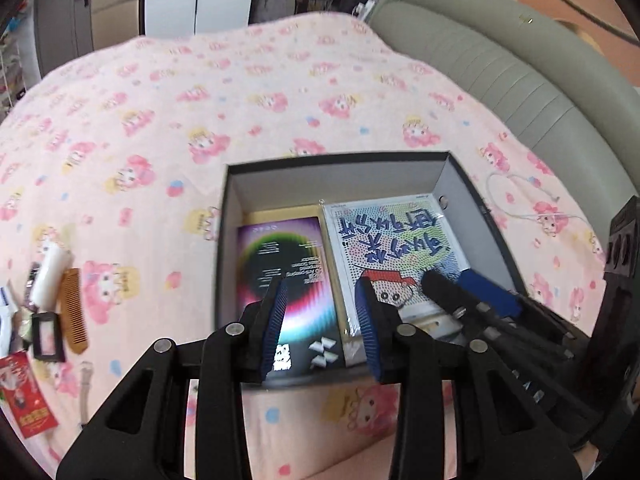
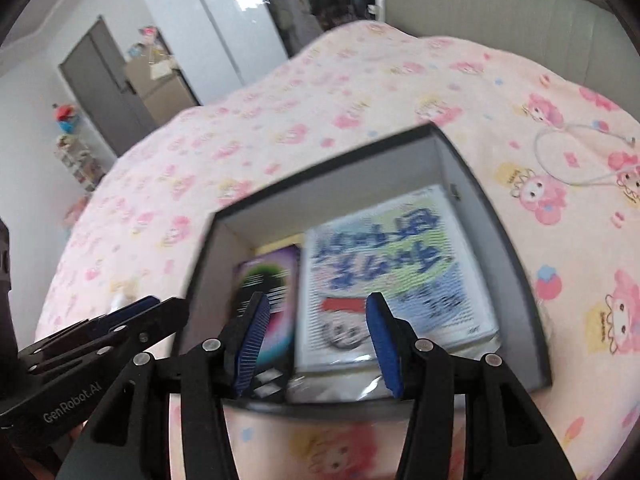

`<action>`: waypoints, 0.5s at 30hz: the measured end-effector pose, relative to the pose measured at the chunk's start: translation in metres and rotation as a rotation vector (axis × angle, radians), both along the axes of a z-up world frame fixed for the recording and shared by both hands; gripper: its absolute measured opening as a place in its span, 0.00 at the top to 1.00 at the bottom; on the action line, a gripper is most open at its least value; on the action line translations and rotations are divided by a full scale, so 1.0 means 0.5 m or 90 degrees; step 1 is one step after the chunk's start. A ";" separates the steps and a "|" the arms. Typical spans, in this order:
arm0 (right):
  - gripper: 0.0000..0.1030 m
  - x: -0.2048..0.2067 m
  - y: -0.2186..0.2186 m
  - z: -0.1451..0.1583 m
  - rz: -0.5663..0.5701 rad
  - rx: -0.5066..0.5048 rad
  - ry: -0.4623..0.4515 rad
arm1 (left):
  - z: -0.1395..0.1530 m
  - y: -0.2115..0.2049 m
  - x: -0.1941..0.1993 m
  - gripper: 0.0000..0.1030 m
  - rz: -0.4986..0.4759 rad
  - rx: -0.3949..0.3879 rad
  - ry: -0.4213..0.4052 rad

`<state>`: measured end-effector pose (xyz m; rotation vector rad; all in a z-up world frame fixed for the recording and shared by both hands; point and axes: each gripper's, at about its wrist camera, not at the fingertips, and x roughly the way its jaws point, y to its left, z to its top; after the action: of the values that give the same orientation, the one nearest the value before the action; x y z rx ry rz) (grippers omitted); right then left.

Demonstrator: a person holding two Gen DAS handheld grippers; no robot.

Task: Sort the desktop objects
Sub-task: 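Lower the bead-art packet into the shoebox beside the Smart Devil box, then withdraw both tools from the shoebox back toward the item pile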

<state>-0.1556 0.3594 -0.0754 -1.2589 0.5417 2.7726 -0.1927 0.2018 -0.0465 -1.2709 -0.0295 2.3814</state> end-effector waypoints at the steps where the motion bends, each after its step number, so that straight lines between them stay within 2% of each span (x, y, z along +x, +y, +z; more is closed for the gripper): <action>1: 0.55 0.012 -0.018 0.010 0.005 0.006 0.004 | 0.010 -0.002 0.004 0.65 0.001 -0.006 0.010; 8: 0.55 0.090 -0.136 0.072 0.068 0.013 0.044 | 0.063 -0.121 0.103 0.64 0.027 -0.021 0.062; 11: 0.55 0.121 -0.188 0.085 0.095 0.033 0.055 | 0.072 -0.175 0.152 0.64 0.056 -0.028 0.079; 15: 0.55 0.149 -0.244 0.085 0.153 0.018 0.067 | 0.074 -0.248 0.208 0.64 0.103 -0.025 0.089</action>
<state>-0.0813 0.2373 -0.0331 -1.2544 0.3789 3.0451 -0.0886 0.0776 -0.0094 -1.1560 -0.0458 2.6151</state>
